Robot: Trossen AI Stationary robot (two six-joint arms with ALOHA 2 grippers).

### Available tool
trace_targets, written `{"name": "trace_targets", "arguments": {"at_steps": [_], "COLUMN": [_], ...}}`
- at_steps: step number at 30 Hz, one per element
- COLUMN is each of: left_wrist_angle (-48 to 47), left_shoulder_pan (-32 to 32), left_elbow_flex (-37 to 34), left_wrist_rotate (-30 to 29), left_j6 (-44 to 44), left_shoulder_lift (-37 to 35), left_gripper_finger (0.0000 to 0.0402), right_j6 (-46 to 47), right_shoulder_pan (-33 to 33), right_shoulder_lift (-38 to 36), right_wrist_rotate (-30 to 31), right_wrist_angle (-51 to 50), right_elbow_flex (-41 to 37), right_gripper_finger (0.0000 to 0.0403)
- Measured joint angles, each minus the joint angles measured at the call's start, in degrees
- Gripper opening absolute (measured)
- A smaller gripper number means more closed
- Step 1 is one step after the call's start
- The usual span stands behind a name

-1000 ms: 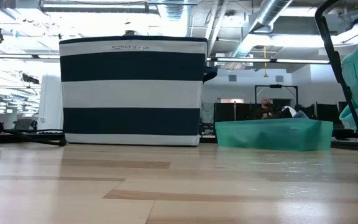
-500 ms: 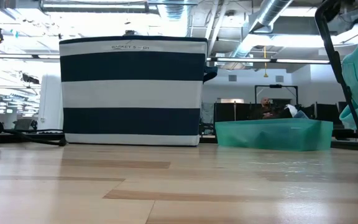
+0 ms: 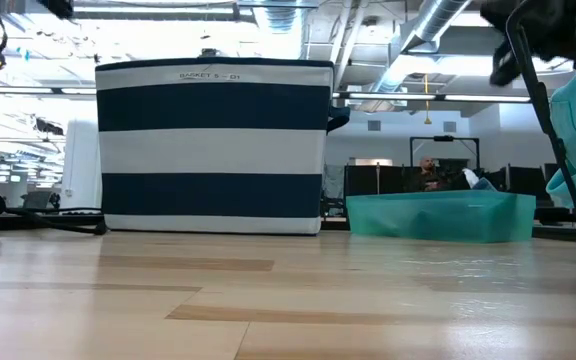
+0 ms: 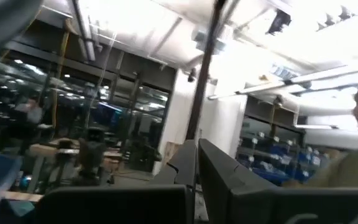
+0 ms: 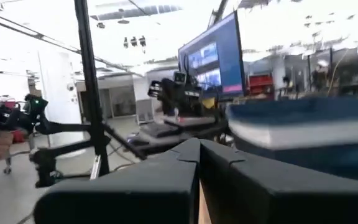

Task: Pick & Place Cloths
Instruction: Return to Home Position

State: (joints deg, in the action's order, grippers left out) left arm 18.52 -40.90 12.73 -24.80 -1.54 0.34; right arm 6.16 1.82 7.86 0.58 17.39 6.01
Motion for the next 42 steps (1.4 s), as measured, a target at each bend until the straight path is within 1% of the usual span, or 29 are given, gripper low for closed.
{"name": "trace_targets", "arguments": {"at_steps": [4, 8, 10, 12, 15, 18, 23, 26, 31, 33, 36, 42], "left_wrist_angle": [4.38, 4.22, 4.43, 3.00, 0.04, -3.77, -4.69, -5.47, -7.95, -8.09, -8.06, -7.84], "left_shoulder_pan": [0.00, 0.02, 0.02, 0.14, 0.82, 1.23, 1.87, 1.88, 1.88, 1.88, 1.88, 1.88], "left_elbow_flex": [-5.46, -9.17, -10.66, -11.82, -12.04, -12.17, -12.32, -12.32, -12.35, -12.35, -12.35, -12.35], "left_wrist_rotate": [1.15, 1.02, 0.94, 0.68, -0.29, 1.96, 10.83, 14.06, 14.28, 13.14, 11.09, 11.04], "left_j6": [-0.01, 0.47, 1.90, 3.12, 2.59, 0.30, -2.66, -2.92, -5.75, -6.02, -6.27, -6.27], "left_shoulder_lift": [-0.02, -0.02, -0.04, -0.02, -0.05, -0.03, 0.02, 0.02, 0.04, 0.04, 0.04, 0.04], "left_gripper_finger": [0.0001, 0.0001, 0.0001, 0.0001, 0.0001, 0.0001, 0.0001, 0.0001, 0.0001, 0.0001, 0.0001, 0.0001], "right_j6": [2.84, 2.84, 1.27, 0.81, 2.74, 3.83, 0.80, -0.60, 1.97, 3.30, 3.36, 3.36], "right_shoulder_pan": [-2.63, -4.09, -4.68, -5.49, -7.13, -8.46, -9.24, -9.22, -9.24, -9.27, -9.27, -9.27], "right_shoulder_lift": [0.04, 0.02, -0.10, -0.11, -0.11, -0.11, -0.11, -0.11, -0.09, -0.09, -0.07, -0.07], "right_wrist_rotate": [-2.24, -6.55, -8.67, -10.28, -13.64, -15.74, -16.01, -16.02, -15.55, -15.54, -15.54, -15.54], "right_wrist_angle": [2.81, -1.48, -2.94, -6.07, -9.91, -12.61, -13.12, -13.55, -14.38, -14.38, -14.38, -14.38], "right_elbow_flex": [-5.39, -5.56, -5.56, -5.56, -5.56, -5.58, -5.58, -5.61, -5.61, -5.61, -5.61, -5.63], "right_gripper_finger": [0.0000, 0.0000, 0.0000, 0.0000, 0.0000, 0.0000, 0.0000, 0.0000, 0.0000, 0.0000, 0.0000, 0.0000]}}
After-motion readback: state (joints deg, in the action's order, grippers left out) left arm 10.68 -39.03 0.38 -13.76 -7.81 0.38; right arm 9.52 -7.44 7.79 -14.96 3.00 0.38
